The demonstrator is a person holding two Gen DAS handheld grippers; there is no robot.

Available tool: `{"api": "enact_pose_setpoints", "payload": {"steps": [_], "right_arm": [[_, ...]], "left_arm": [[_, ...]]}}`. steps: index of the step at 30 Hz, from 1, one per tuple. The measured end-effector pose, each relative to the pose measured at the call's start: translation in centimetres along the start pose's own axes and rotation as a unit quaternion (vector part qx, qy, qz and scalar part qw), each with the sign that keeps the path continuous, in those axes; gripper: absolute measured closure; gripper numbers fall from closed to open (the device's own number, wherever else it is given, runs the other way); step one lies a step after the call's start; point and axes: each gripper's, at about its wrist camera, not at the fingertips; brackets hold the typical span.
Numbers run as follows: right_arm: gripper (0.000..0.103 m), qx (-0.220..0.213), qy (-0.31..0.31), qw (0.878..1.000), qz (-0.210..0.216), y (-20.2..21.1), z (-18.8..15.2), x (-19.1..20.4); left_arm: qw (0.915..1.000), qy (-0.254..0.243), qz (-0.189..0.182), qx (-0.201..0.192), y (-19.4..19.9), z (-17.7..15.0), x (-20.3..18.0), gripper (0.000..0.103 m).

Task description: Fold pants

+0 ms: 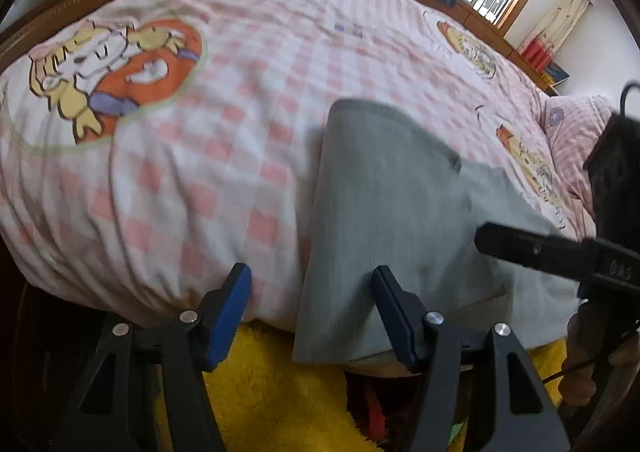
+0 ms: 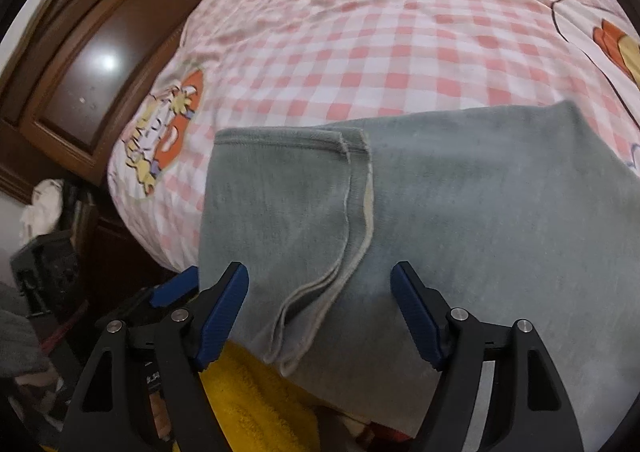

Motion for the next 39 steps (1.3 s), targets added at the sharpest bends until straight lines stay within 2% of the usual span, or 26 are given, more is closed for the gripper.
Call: {"api": "enact_pose_setpoints", "payload": {"steps": [5, 8, 9, 11, 12, 16, 23, 25, 28, 30, 39], "right_arm": [[0.029, -0.010, 0.017, 0.999, -0.027, -0.7, -0.2, 0.7], [0.050, -0.021, 0.021, 0.998, -0.056, -0.5, -0.3, 0.8], [0.063, -0.025, 0.017, 0.999, -0.043, -0.1, -0.4, 0.8], [0.073, -0.023, 0.012, 1.000, -0.007, 0.3, -0.4, 0.8], [0.073, -0.024, 0.011, 1.000, 0.005, 0.3, -0.4, 0.9], [0.073, -0.019, 0.020, 1.000, -0.010, -0.5, -0.4, 1.6], [0.073, -0.013, -0.005, 1.000, 0.019, -1.2, -0.4, 0.5], [0.077, -0.016, -0.005, 1.000, 0.015, -1.2, -0.4, 0.6], [0.089, -0.023, -0.003, 1.000, 0.004, -0.9, -0.6, 0.6], [0.096, -0.028, -0.010, 0.999, 0.011, -0.2, -0.7, 0.4], [0.098, -0.100, 0.002, 0.994, 0.038, 6.1, -1.1, 1.0]], "left_arm": [[0.9998, 0.016, -0.008, 0.005, -0.7, -0.3, 0.8, 0.032], [0.9997, 0.020, -0.011, 0.006, -0.8, -0.3, 1.0, 0.031], [0.9997, 0.021, -0.011, 0.005, -0.8, -0.4, 1.1, 0.030], [0.9997, 0.021, -0.011, 0.004, -0.8, -0.4, 1.2, 0.030], [0.9997, 0.021, -0.012, 0.003, -0.8, -0.4, 1.2, 0.030], [0.9997, 0.021, -0.010, 0.002, -0.8, -0.5, 1.2, 0.029], [0.9996, 0.025, -0.010, 0.002, -0.9, -0.5, 1.2, 0.028], [0.9996, 0.025, -0.010, 0.002, -1.0, -0.5, 1.3, 0.028], [0.9997, 0.024, -0.009, 0.002, -1.0, -0.5, 1.3, 0.027], [0.9996, 0.025, -0.009, 0.002, -1.0, -0.5, 1.2, 0.027], [0.9995, 0.023, 0.005, -0.019, 0.8, -0.8, 1.0, 0.027]]}}
Point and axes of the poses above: each gripper's, at about its wrist camera, not at the fingertips, and y roughly against the way its jaws point, x to its left, z to its top, and after that the axes turned 11 degrees about -z, right-handed
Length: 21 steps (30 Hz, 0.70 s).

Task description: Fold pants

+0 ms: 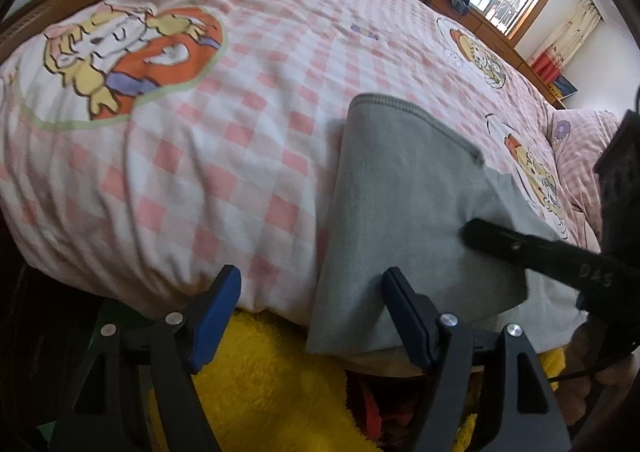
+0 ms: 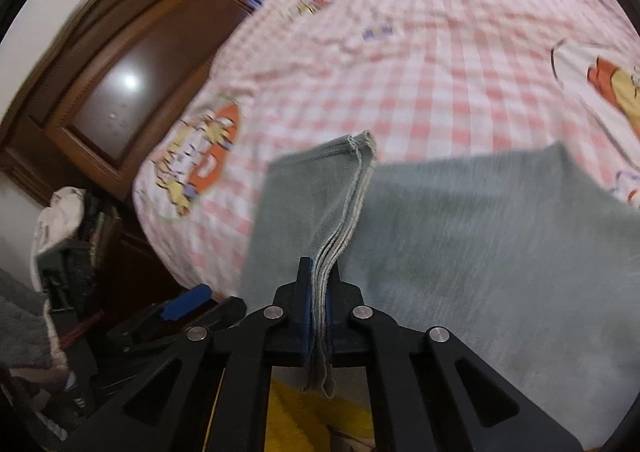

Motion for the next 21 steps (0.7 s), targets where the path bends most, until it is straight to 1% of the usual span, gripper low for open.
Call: {"api": "enact_pose_setpoints", "payload": {"steps": [7, 12, 16, 21], "right_arm": [[0.098, -0.055, -0.001, 0.998, 0.014, 6.1, 0.9, -0.6], [0.098, -0.083, -0.019, 0.996, 0.020, 10.4, 1.3, -2.4], [0.098, -0.115, -0.012, 0.993, -0.008, 13.6, 1.0, -3.9], [0.098, -0.141, -0.026, 0.988, -0.050, 16.9, 0.5, -7.2]], "left_arm": [[0.9995, -0.004, 0.010, -0.029, 2.6, 0.0, -0.7, 0.027], [0.9995, -0.006, 0.010, -0.031, 3.2, -0.5, -1.4, 0.027], [0.9994, -0.019, 0.005, -0.028, 3.3, -0.8, -2.5, 0.027], [0.9984, -0.049, -0.003, -0.026, 3.4, -1.2, -4.9, 0.027]]}}
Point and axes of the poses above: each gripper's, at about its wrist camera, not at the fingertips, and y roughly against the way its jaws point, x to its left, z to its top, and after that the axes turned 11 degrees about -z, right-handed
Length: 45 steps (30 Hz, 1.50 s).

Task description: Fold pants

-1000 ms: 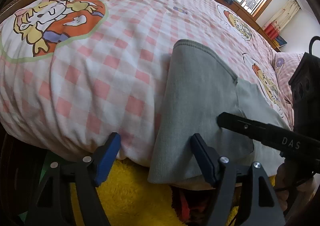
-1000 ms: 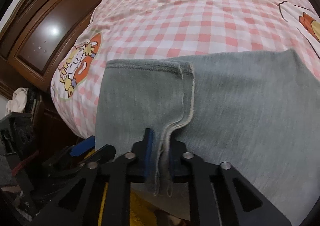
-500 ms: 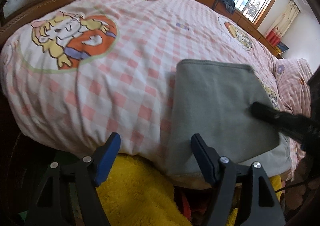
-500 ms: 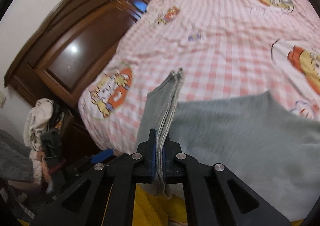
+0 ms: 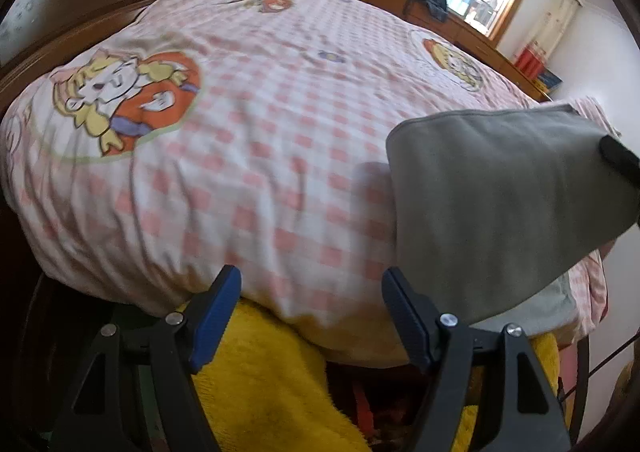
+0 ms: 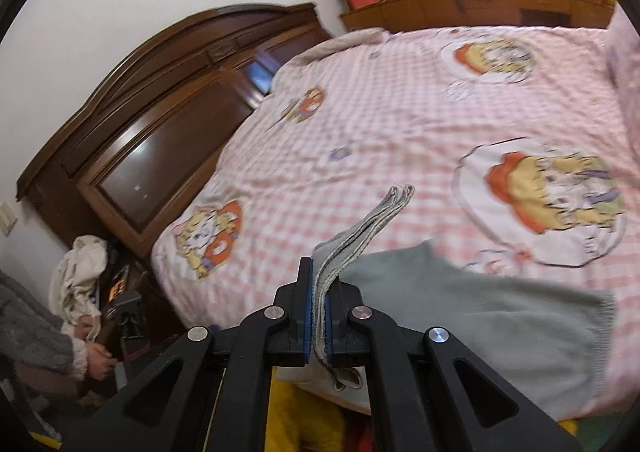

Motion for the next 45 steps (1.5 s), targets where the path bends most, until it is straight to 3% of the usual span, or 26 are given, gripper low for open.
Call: {"api": "enact_pose_setpoints", "payload": {"steps": [11, 17, 20, 26, 31, 35, 40, 45], "right_arm": [[0.098, -0.011, -0.023, 0.995, -0.095, 2.7, -1.5, -8.9], [0.098, 0.039, -0.053, 0.983, -0.169, -0.4, -4.9, -15.0], [0.098, 0.075, -0.069, 0.977, -0.187, -2.9, -7.0, -17.9], [0.098, 0.117, -0.094, 0.974, -0.172, -6.0, -9.9, -21.0], [0.084, 0.130, -0.116, 0.976, -0.129, -5.3, -9.7, -22.0], [0.070, 0.131, -0.117, 0.976, -0.127, -4.5, -9.0, -22.2], [0.070, 0.120, -0.119, 0.976, -0.135, -3.7, -7.4, -23.1], [0.070, 0.122, -0.106, 0.977, -0.140, -5.3, -5.7, -23.5]], "left_arm": [[0.9981, -0.058, -0.016, 0.013, -1.2, 0.4, -4.9, 0.027], [0.9950, -0.094, -0.019, 0.029, -2.8, 0.4, -7.6, 0.027], [0.9928, -0.111, -0.021, 0.039, -3.8, 0.3, -8.9, 0.027], [0.9878, -0.141, -0.027, 0.059, -6.1, 0.3, -11.5, 0.027], [0.9817, -0.175, -0.031, 0.069, -8.1, 0.6, -13.8, 0.027], [0.9770, -0.198, -0.033, 0.073, -10.1, 1.3, -15.6, 0.027], [0.9753, -0.202, -0.035, 0.083, -13.0, 2.4, -16.8, 0.027], [0.9792, -0.174, -0.030, 0.099, -15.4, 3.2, -16.1, 0.027]]}}
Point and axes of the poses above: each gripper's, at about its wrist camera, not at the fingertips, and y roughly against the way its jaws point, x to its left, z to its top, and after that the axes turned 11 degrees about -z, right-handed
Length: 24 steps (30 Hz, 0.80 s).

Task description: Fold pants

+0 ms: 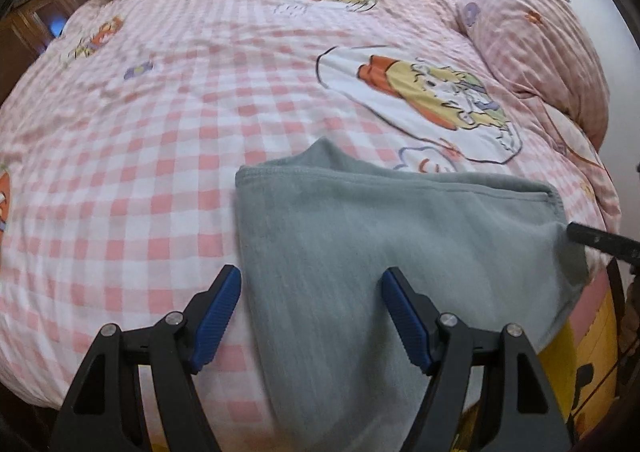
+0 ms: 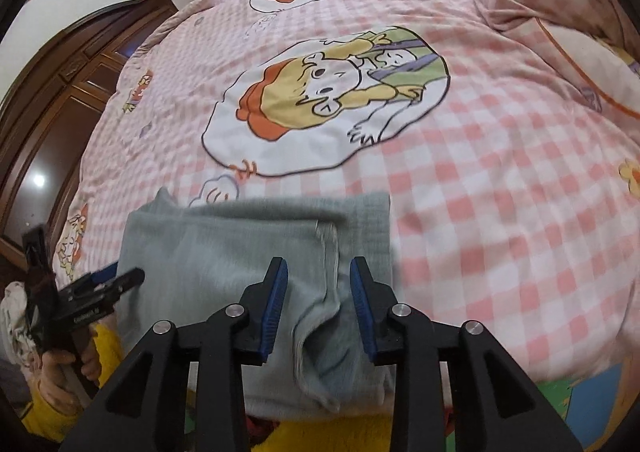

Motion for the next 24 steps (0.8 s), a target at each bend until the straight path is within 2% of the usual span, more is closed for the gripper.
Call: {"api": "enact_pose_setpoints", "payload": {"steps": [5, 16, 17, 18, 19, 21, 24], "right_arm": [[0.070, 0.010, 0.033, 0.999, -0.017, -2.4, 0.8, 1.1], [0.070, -0.002, 0.059, 0.998, -0.038, -3.3, 0.6, 2.1], [0.075, -0.003, 0.067, 0.997, -0.041, -3.2, 0.5, 2.3], [0.089, -0.004, 0.077, 0.996, -0.041, -3.2, 0.5, 2.6], [0.097, -0.006, 0.084, 0.995, -0.046, -3.0, 0.4, 2.9], [0.098, -0.034, 0.098, 0.993, -0.060, -1.7, 0.1, 3.4], [0.098, -0.109, 0.112, 0.984, -0.082, 1.6, -0.3, 4.1]], "left_arm": [[0.9993, 0.033, -0.013, 0.007, -0.9, -0.6, 1.1, 0.027], [0.9996, 0.027, -0.004, 0.002, -1.0, -0.8, 0.6, 0.026], [0.9996, 0.027, -0.003, 0.002, -1.0, -0.8, 0.6, 0.026], [0.9997, 0.026, -0.003, 0.001, -0.9, -0.8, 0.6, 0.026], [0.9997, 0.025, -0.003, 0.001, -1.0, -0.8, 0.6, 0.026], [0.9997, 0.024, -0.001, 0.000, -0.9, -0.9, 0.6, 0.026], [0.9997, 0.024, -0.001, 0.000, -0.9, -0.9, 0.6, 0.026]]}}
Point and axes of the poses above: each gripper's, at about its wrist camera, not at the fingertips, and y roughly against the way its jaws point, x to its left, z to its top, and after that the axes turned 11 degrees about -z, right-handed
